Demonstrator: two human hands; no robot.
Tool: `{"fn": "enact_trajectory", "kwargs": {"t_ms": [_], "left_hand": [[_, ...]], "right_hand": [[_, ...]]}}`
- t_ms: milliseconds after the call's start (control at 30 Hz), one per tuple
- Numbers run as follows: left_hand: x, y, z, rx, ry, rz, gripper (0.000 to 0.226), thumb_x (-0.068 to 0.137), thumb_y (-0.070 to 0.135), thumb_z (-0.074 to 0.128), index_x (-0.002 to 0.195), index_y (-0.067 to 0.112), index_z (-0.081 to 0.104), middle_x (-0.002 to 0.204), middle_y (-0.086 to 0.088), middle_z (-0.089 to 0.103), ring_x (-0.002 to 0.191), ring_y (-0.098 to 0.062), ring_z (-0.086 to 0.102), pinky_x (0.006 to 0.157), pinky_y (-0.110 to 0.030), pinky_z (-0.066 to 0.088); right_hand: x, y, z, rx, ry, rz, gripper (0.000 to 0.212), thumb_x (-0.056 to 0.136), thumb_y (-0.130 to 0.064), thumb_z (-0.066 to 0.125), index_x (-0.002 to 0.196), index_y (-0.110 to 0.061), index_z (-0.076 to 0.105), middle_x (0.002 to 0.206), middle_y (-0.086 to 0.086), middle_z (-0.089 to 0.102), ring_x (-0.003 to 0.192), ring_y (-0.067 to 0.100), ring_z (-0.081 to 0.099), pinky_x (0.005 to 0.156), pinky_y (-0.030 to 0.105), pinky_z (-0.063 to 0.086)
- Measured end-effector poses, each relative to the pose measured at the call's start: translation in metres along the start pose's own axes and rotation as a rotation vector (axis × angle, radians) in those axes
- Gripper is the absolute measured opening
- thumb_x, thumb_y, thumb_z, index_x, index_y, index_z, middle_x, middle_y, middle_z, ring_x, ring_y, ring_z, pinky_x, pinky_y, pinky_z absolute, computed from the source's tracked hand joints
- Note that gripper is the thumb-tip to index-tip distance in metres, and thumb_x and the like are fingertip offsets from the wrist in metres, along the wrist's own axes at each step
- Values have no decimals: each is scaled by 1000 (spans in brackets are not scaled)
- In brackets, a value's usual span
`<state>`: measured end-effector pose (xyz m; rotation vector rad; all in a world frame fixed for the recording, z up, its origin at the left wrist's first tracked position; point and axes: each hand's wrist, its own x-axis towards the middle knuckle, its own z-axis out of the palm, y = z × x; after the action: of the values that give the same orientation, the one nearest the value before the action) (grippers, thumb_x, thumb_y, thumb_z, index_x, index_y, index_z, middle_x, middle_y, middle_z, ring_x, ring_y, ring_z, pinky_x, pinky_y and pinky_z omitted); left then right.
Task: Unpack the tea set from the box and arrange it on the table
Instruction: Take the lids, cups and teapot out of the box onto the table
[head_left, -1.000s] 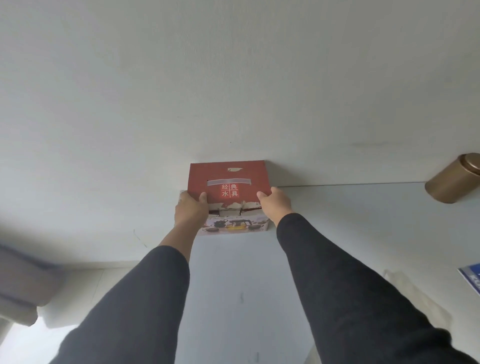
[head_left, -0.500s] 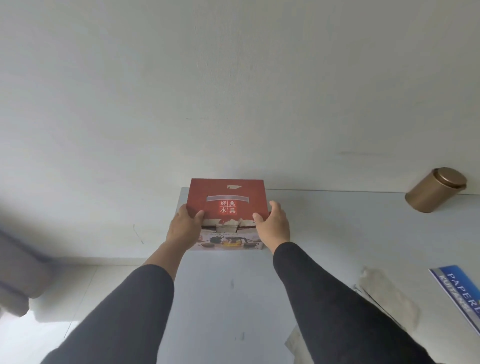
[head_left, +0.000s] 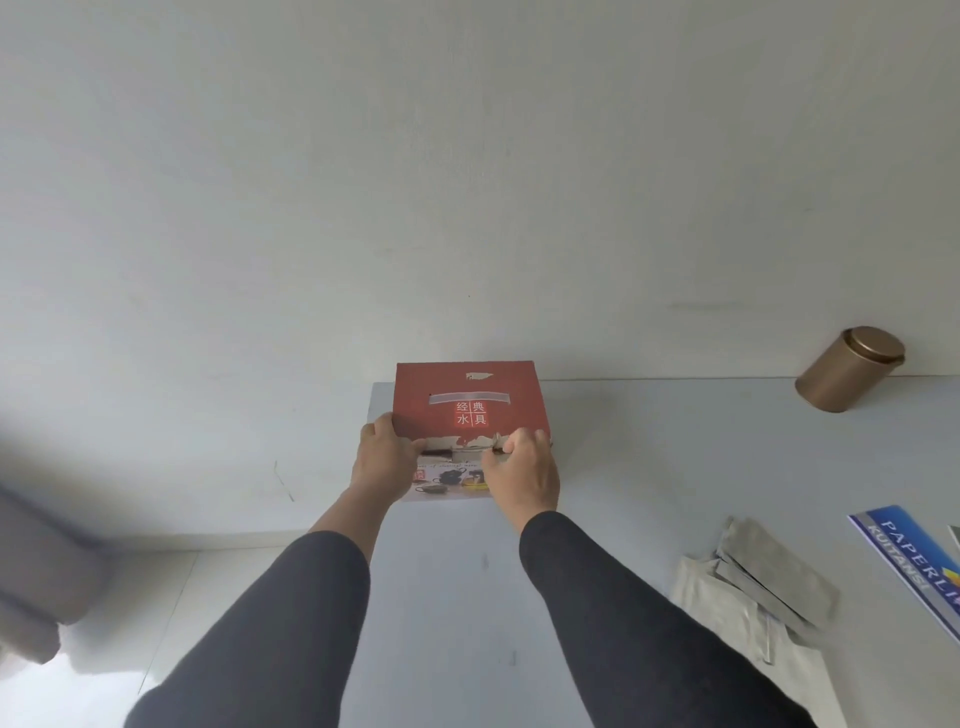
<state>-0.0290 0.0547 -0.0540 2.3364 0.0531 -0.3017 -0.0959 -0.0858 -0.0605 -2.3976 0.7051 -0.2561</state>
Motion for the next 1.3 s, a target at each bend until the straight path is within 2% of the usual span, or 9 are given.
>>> {"fn": "enact_trajectory", "kwargs": {"t_ms": [133,233,400,500,633,833,1000,1133,1300], "left_hand": [[0,-2,2,-87,11,-18,55,93,22,53,142,12,31,137,-11,38,111,-23,47,80,-29,36],[1,-5,-1,-115,-17,-7,61,92,20,56,145,12,27,139,-10,36,107,-16,44,85,-30,39],[-1,-9,-9,-136,-76,21,73,84,17,67,145,17,26,139,-8,32,118,-23,47,94,-31,41],[1,-8,-14,-227,-74,-12,69,78,16,73,137,16,37,135,-5,37,103,-20,50,80,-28,44],[2,-8,-23,-356,-117,44,46,72,20,78,112,15,56,122,-3,56,94,-17,59,72,-25,47],[4,26,-29,-549,-22,146,45,85,23,64,126,15,49,126,-1,52,113,-19,47,89,-29,36],[35,45,-28,-164,94,478,65,86,19,54,143,37,29,152,6,29,141,-19,21,110,-44,26],[73,53,-20,344,27,539,70,88,22,53,146,39,19,158,7,11,146,-20,5,108,-54,24],[92,53,6,471,-85,441,70,91,30,50,150,33,11,160,5,-5,147,-21,-7,113,-53,19]], "right_hand": [[-5,-13,7,-2,-15,58,27,91,-28,50,89,-4,63,102,7,51,89,26,58,67,26,41],[-9,-15,14,155,-91,171,31,88,-23,49,60,-11,44,76,6,44,69,22,45,54,25,28],[-15,-11,4,455,-220,291,29,90,-29,51,84,-6,68,81,6,65,81,21,58,67,24,40],[-15,-16,1,477,-53,309,34,90,-26,51,63,-7,57,68,7,56,67,21,51,53,20,37],[-7,-17,-8,514,312,460,21,92,-23,46,94,-7,59,99,6,46,84,24,50,74,28,40],[14,-25,-25,574,189,344,27,91,-14,44,90,1,66,86,12,61,79,25,50,71,33,41],[23,-34,-14,27,-228,-45,29,90,-20,43,88,-2,65,90,13,64,88,29,56,78,35,47],[38,-36,-4,-124,-253,-241,35,93,-28,45,122,-11,58,129,5,56,122,24,46,100,38,40],[84,-27,1,-179,-163,-283,59,94,-36,49,146,-19,29,157,2,20,144,20,19,113,40,26]]}}
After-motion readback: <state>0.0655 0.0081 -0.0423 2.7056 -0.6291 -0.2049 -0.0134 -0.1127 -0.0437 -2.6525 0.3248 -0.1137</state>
